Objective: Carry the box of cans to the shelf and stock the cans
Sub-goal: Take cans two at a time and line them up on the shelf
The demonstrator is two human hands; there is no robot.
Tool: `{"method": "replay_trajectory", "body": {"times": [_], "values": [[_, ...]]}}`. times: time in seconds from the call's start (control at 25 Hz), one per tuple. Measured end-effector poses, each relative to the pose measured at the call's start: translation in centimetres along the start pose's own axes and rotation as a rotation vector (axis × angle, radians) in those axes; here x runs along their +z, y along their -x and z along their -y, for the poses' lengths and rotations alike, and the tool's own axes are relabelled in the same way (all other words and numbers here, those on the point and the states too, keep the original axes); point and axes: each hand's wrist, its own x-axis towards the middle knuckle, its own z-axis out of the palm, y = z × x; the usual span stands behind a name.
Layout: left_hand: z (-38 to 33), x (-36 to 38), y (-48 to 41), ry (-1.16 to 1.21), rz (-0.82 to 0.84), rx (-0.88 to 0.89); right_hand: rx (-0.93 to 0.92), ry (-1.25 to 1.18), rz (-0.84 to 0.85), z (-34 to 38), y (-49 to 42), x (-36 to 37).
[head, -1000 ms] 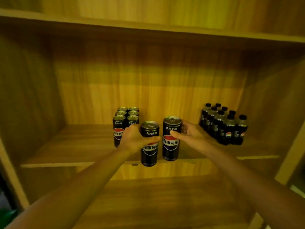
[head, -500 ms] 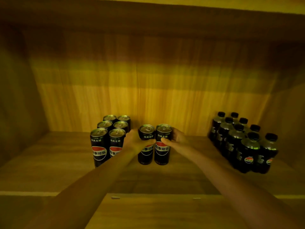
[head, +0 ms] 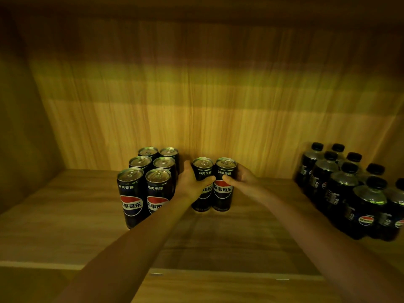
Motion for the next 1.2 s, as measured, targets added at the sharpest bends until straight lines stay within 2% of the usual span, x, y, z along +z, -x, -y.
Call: {"method": "replay_trajectory", "body": {"times": [0.2, 0.36, 0.48, 0.56, 0.88, 1.2], "values": [[2.3, 0.6, 1.3, 0.055, 0.029, 0.011, 0.059, -0.001, -0.006, -1.8, 0.4, 0.7], [4.9, 1.7, 2.4, -0.107, -0.034, -0.043, 0.147, 0.153, -0.121, -4.6, 2.0, 3.2], [5.5, 1.8, 2.5, -0.185, -0.040, -0.059, 0.109, 0.319, -0.205, -6.3, 2.4, 4.0], [5.5, 1.8, 2.7, -0.197, -0.028, -0.048, 0.085, 0.324, -0.232, -6.7, 2.5, 4.0], [6.0, 1.7, 2.9, -0.205, 0.019, -0.025, 0.088, 0.260, -0.203, -7.4, 2.9, 4.1], [5.6, 1.3, 3.5, -0.209, 0.040, 0.004, 0.127, 0.380, -0.208, -6.4, 3.6, 4.7]]}}
